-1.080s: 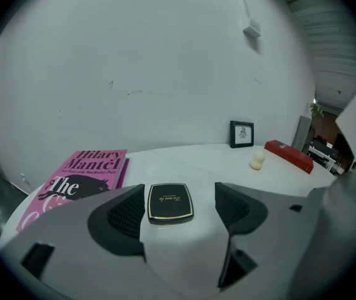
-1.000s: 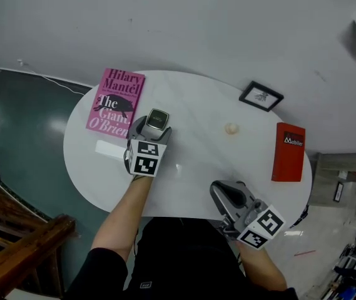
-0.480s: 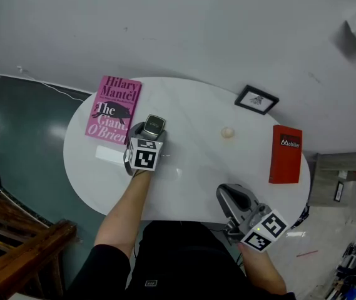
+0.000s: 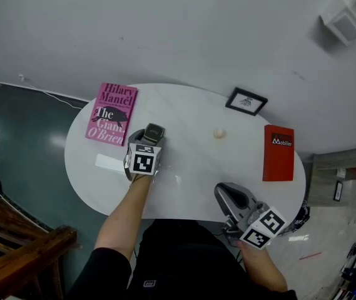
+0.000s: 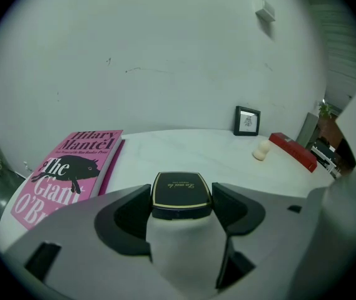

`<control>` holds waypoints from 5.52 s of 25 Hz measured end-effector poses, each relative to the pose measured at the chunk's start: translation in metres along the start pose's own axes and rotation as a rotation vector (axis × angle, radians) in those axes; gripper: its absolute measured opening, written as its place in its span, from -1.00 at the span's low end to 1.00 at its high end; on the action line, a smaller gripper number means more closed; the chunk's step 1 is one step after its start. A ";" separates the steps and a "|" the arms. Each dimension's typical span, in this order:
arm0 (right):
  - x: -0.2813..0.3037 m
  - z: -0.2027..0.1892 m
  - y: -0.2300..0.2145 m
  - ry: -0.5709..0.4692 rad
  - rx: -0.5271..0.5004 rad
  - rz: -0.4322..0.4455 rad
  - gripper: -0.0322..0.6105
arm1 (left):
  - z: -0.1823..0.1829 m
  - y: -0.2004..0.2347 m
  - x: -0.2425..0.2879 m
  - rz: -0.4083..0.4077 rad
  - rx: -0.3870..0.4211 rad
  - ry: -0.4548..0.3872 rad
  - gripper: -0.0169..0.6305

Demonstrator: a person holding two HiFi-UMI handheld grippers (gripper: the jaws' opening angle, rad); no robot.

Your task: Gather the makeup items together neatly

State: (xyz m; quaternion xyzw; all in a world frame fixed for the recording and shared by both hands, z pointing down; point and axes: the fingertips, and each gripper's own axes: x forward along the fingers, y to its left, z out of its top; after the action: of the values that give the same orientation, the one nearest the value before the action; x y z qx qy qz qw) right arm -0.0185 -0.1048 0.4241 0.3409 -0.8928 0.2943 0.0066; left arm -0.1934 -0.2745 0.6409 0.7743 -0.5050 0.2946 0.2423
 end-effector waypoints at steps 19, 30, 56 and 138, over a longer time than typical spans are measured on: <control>-0.036 -0.018 0.009 0.021 0.008 0.034 -0.78 | -0.069 -0.058 -0.042 0.082 -0.183 -0.044 0.01; -0.058 -0.021 0.006 0.009 0.002 -0.018 -0.78 | -0.067 -0.061 -0.027 0.090 -0.114 -0.027 0.02; -0.108 0.057 -0.027 -0.173 -0.173 -0.065 -0.78 | 0.078 -0.140 -0.218 -0.090 0.071 -0.466 -0.56; 0.046 -0.100 -0.097 0.446 -0.467 -0.229 -0.23 | 0.066 -0.099 -0.277 -0.234 0.008 -0.530 -0.89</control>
State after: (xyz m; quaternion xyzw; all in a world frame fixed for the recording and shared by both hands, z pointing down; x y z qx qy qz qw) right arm -0.0134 -0.1370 0.5669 0.3556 -0.8686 0.1465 0.3124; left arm -0.1752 -0.1048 0.3927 0.8782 -0.4567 0.0540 0.1313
